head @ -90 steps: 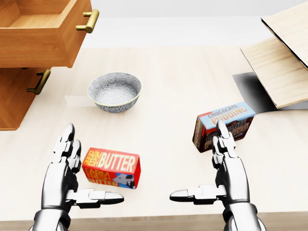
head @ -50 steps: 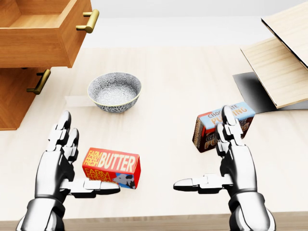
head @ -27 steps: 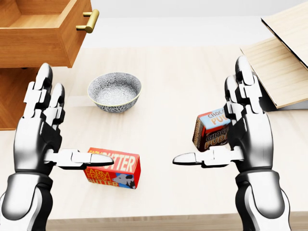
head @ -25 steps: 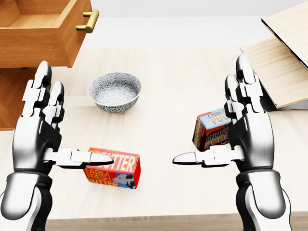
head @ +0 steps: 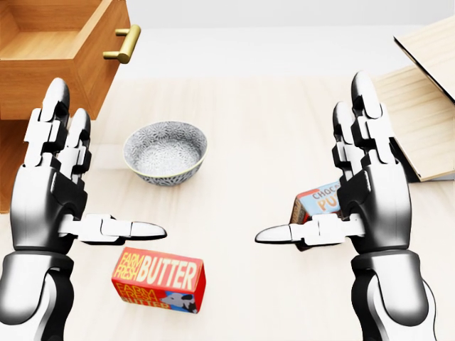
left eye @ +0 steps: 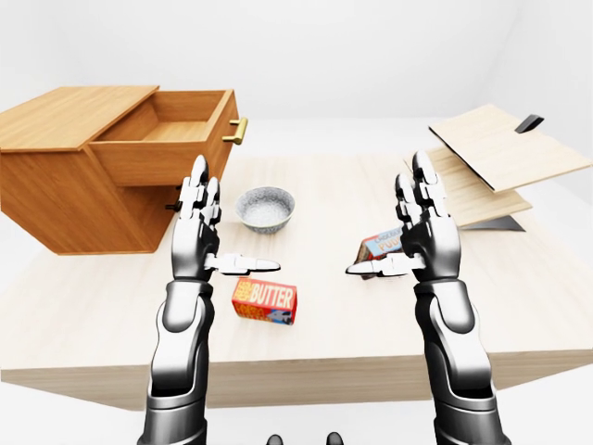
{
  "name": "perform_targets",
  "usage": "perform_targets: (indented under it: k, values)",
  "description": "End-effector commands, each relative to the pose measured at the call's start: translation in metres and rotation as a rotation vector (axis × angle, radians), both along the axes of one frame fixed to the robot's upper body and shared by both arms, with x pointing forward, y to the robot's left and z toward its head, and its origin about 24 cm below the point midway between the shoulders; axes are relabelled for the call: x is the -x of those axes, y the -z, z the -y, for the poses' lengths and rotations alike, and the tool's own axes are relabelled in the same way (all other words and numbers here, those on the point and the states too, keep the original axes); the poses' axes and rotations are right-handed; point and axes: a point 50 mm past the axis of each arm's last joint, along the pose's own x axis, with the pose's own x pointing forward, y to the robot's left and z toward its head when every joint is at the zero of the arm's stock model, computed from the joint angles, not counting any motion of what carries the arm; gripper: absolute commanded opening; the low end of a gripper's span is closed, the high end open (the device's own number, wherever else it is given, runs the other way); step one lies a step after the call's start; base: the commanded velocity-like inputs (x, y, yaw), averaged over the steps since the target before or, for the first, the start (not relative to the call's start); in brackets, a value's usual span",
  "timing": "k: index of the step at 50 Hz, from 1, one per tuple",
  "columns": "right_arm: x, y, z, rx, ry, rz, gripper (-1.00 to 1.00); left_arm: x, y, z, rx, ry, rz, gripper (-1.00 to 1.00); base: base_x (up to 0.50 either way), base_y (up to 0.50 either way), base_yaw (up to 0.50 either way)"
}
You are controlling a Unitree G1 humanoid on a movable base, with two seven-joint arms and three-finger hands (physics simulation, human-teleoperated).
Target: Close the top drawer of the cabinet.
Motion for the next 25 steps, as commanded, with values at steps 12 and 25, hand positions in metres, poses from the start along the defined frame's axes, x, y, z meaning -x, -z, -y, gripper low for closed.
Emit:
perform_targets:
  k: [12, 25]
  values:
    - [0.0003, -0.0010, 0.0002, 0.002, -0.004, 0.005, 1.00, 0.0004, -0.0012, -0.0012, 0.001, 0.002, 0.005, 1.00, 0.34, 0.00, 0.00]
    - [0.0012, -0.0032, 0.0014, -0.011, -0.001, 0.014, 1.00, 0.0021, -0.0044, -0.0005, 0.002, 0.007, 0.020, 1.00, 0.02, 0.00, 0.00]
